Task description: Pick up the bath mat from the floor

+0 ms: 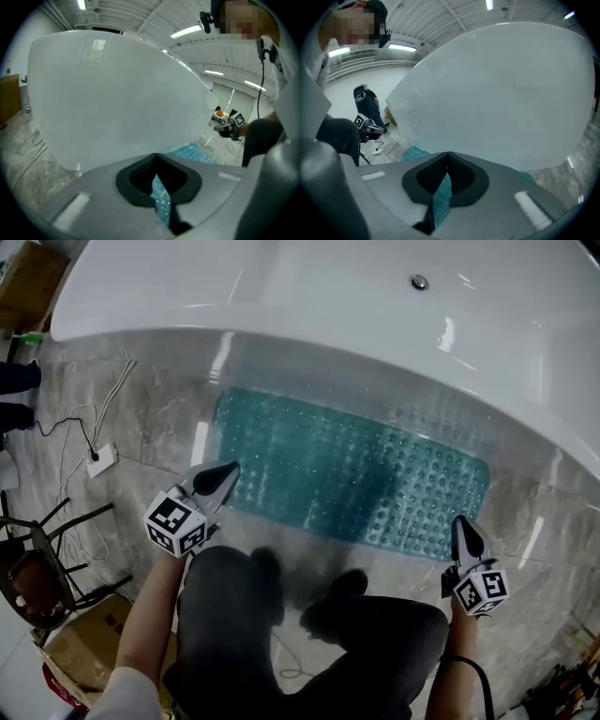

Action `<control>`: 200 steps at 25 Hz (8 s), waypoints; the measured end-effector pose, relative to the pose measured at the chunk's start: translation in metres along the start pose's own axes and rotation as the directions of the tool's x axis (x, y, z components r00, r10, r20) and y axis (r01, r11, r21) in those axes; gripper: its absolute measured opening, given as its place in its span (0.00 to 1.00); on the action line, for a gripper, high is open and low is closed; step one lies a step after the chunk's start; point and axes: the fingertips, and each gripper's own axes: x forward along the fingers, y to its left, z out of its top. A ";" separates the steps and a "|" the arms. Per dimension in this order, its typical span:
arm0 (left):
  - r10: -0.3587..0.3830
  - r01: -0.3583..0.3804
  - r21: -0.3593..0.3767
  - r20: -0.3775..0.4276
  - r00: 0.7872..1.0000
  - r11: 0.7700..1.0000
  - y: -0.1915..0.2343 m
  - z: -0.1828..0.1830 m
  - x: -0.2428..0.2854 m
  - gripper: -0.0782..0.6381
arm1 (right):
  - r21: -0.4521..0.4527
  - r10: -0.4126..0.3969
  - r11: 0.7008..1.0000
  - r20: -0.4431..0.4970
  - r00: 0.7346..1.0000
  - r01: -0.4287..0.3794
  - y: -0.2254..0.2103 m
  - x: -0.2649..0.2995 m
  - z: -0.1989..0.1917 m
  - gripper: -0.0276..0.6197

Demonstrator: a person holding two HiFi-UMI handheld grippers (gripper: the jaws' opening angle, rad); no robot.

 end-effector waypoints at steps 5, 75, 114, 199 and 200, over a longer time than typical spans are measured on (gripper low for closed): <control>0.007 -0.008 0.012 0.013 1.000 1.000 0.027 -0.041 0.039 0.11 | -0.018 -0.005 1.000 0.007 1.000 0.005 -0.025 0.037 -0.040 0.05; 0.320 -0.345 -0.016 -0.335 0.886 0.939 0.191 -0.277 0.078 0.18 | 0.000 -0.182 0.983 -0.199 0.963 0.185 -0.130 0.086 -0.239 0.09; 0.249 -0.264 -0.004 -0.315 0.916 0.965 0.164 -0.252 0.074 0.16 | 0.072 -0.299 0.937 -0.337 0.893 0.341 -0.281 0.036 -0.285 0.20; 0.010 -0.062 -0.167 -0.296 0.955 0.984 -0.128 0.062 -0.237 0.15 | 0.485 0.202 0.867 -0.133 0.970 -0.114 0.216 -0.193 0.067 0.11; 0.009 -0.060 -0.171 -0.287 0.958 0.983 -0.134 0.073 -0.248 0.15 | 0.479 0.209 0.869 -0.132 0.969 -0.123 0.226 -0.203 0.080 0.11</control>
